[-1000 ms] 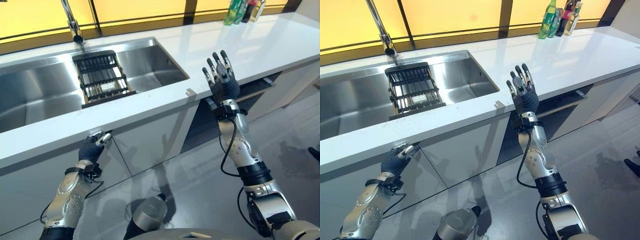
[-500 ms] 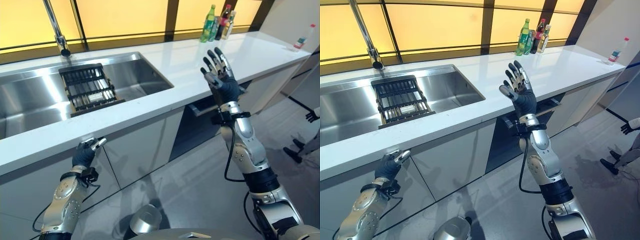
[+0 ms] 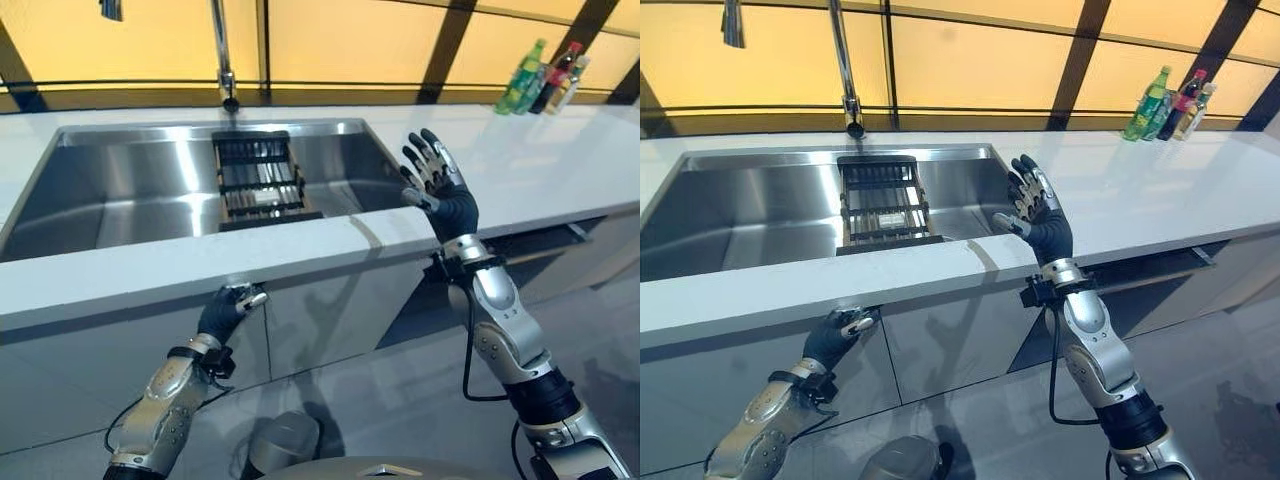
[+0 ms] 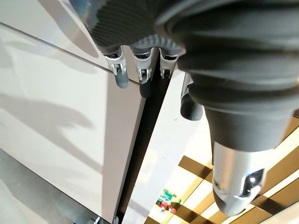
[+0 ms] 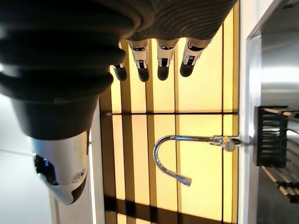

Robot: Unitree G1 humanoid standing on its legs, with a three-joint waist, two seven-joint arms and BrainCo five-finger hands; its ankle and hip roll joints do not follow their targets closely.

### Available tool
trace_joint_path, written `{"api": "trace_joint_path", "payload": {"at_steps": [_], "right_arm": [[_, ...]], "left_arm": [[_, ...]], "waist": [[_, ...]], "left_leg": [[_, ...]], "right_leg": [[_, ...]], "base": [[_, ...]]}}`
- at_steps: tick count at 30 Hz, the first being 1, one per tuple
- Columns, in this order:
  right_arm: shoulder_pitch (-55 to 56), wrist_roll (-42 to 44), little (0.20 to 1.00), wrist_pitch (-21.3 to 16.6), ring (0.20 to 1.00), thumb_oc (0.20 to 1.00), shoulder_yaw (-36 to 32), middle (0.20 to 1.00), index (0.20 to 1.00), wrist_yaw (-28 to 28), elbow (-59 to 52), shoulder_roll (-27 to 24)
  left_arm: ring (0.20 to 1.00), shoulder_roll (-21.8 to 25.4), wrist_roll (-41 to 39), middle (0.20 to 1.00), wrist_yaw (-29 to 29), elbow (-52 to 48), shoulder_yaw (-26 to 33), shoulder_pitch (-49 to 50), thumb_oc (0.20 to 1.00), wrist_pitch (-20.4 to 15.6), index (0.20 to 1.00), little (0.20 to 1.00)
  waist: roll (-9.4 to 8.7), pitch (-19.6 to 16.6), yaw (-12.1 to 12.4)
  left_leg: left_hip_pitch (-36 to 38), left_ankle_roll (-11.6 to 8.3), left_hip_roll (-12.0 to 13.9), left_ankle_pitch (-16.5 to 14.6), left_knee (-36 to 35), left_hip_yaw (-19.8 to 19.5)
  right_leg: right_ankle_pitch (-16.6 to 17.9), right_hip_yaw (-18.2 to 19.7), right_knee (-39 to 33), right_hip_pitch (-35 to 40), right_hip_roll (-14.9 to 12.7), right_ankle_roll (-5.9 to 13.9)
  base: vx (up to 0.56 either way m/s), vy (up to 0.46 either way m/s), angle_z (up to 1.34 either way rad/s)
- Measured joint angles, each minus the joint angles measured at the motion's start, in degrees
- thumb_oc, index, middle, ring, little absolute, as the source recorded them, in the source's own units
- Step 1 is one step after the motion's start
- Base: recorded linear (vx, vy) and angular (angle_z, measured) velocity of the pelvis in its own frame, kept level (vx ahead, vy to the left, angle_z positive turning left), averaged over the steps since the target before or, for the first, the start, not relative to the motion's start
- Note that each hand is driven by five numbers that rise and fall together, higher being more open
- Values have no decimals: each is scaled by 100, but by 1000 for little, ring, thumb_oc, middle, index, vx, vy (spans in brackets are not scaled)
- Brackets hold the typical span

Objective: Pick up plates and place into dishwasher.

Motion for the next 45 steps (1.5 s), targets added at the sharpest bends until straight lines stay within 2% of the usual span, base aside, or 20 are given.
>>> {"api": "trace_joint_path", "payload": {"at_steps": [4,5,6,7,8,9,10,11,12,13,14,16,20,24,26,30,33,36,40,45], "right_arm": [[11,0,1000,-24,1000,1000,0,1000,1000,-1,0,-1],[107,5,1000,-28,1000,1000,-4,1000,1000,11,-10,9],[250,40,1000,-159,1000,1000,-117,1000,1000,97,-48,146],[507,110,1000,-277,1000,1000,-298,1000,1000,157,-134,223],[369,239,1000,-156,1000,1000,-236,1000,1000,118,59,110],[-100,280,1000,84,1000,1000,-143,1000,1000,208,223,-34],[-326,289,1000,106,1000,1000,-245,1000,1000,276,195,-95],[-379,358,1000,9,1000,1000,-234,1000,1000,264,141,-158],[-379,394,1000,-23,1000,1000,-181,1000,1000,270,167,-303],[-334,401,1000,-18,1000,1000,-102,1000,1000,263,201,-500],[-236,403,1000,-31,1000,1000,-13,1000,1000,246,223,-636],[-221,456,1000,-10,1000,1000,130,1000,1000,258,226,-804],[-232,500,1000,-52,1000,1000,148,1000,1000,218,341,-818],[-232,501,1000,-83,1000,1000,140,1000,1000,84,443,-925],[-170,499,1000,-155,1000,1000,46,1000,1000,66,431,-933],[-13,491,1000,-256,1000,1000,-75,1000,1000,118,424,-765],[80,421,1000,-254,1000,1000,-262,1000,1000,169,428,-510],[101,283,1000,-243,1000,1000,-269,1000,1000,274,427,-338],[192,89,1000,-182,1000,1000,-475,1000,1000,325,427,-99],[190,-82,1000,-58,1000,1000,-471,1000,1000,226,430,151]], "left_arm": [[1000,10,0,1000,15,-10,23,0,1000,-1,1000,1000],[1000,7,-2,1000,39,-22,26,-11,1000,-1,1000,1000],[1000,23,-47,1000,136,-17,-19,-177,1000,-32,1000,1000],[1000,-54,-161,1000,-21,228,-182,-817,1000,198,1000,1000],[1000,-46,-222,1000,-240,412,-277,-1487,1000,679,1000,1000],[1000,258,-242,1000,-639,438,-329,-1848,1000,1181,1000,1000],[1000,336,-233,1000,-992,441,-398,-1902,1000,1501,1000,1000],[1000,557,-241,1000,-1462,226,-519,-1820,1000,1712,1000,1000],[1000,701,-255,1000,-1788,5,-630,-1764,1000,1831,1000,1000],[1000,756,-313,1000,-2070,-190,-708,-1706,1000,1945,1000,1000],[1000,773,-417,1000,-2311,-284,-747,-1717,1000,2135,1000,1000],[1000,1059,-444,1000,-2812,-589,-777,-1580,1000,2468,1000,1000],[1000,1598,-435,1000,-3705,-999,-857,-1306,1000,2879,1000,1000],[1000,1639,-422,1000,-4290,-1066,-974,-1378,1000,2898,1000,1000],[1000,1622,-648,1000,-4516,-1270,-963,-1400,1000,2878,1000,1000],[1000,1325,-1519,1000,-4578,-1455,-862,-1521,1000,2599,1000,1000],[1000,797,-2118,1000,-4174,-1454,-561,-1760,1000,2141,1000,1000],[1000,522,-2305,1000,-3404,-1449,-178,-1985,1000,1484,1000,1000],[1000,-47,-2291,1000,-2471,-1404,476,-2074,1000,486,1000,1000],[1000,-428,-1706,1000,-1156,-1210,537,-2078,1000,-293,1000,1000]], "waist": [[15,44,72],[29,67,-4],[239,137,-336],[535,109,-879],[255,227,-926],[-497,256,-756],[-277,281,-844],[-125,271,-917],[57,214,-965],[347,88,-994],[434,2,-980],[369,-113,-889],[305,-232,-526],[366,-301,-660],[413,-332,-740],[493,-386,-902],[493,-481,-1018],[440,-677,-1195],[342,-828,-1185],[239,-881,-1173]], "left_leg": [[76,-28,43,5,-121,-23],[69,-233,69,186,-128,-102],[-189,-288,237,300,42,-706],[-533,-1018,328,404,-114,-2013],[-531,-1177,332,-110,-781,-1860],[-705,-813,-198,-126,-479,-1047],[-705,-534,-154,-151,306,-907],[-577,-677,-45,-316,728,-871],[-302,-783,139,-460,803,-846],[69,-886,434,-725,494,-862],[274,-728,494,-707,45,-826],[347,-699,428,-426,-276,-664],[295,-659,325,-102,-585,-658],[257,-607,225,193,-803,-595],[253,-592,282,272,-968,-271],[388,-547,306,305,-1050,-38],[448,-514,312,355,-1183,-11],[495,-508,317,404,-1304,10],[678,-510,326,508,-1562,16],[756,-509,330,549,-1640,5]], "right_leg": [[3,18,-226,31,75,3],[-113,57,-182,11,249,-46],[-753,801,-9,-219,1284,-499],[-1178,1770,-1425,-171,2887,-940],[-995,1700,-2822,-232,2942,-946],[131,1613,-3802,-290,1887,-1657],[246,1102,-4031,-85,1602,-685],[331,872,-4246,94,1490,-515],[342,806,-4326,235,1457,-398],[285,789,-4261,316,1563,-301],[163,834,-4091,333,1544,-279],[138,1014,-4147,329,1434,-263],[286,940,-4459,396,1356,-177],[338,688,-4590,548,1323,-113],[326,602,-4590,582,1306,-93],[285,651,-4589,714,1271,-57],[283,668,-4596,748,1267,-56],[286,685,-4653,752,1274,-55],[293,682,-4771,850,1287,-59],[291,686,-4795,874,1293,-62]], "base": [[61,-168,-26],[251,-937,32],[197,-907,195],[67,-438,280],[0,-145,217],[-8,-148,85],[-6,-121,28],[-2,-107,63],[4,-100,70],[3,-106,83],[-4,-99,94],[-22,-78,70],[-32,-56,39],[-32,20,50],[22,68,38],[69,77,8],[73,55,-3],[55,39,-5],[19,12,-1],[-1,1,1]]}}
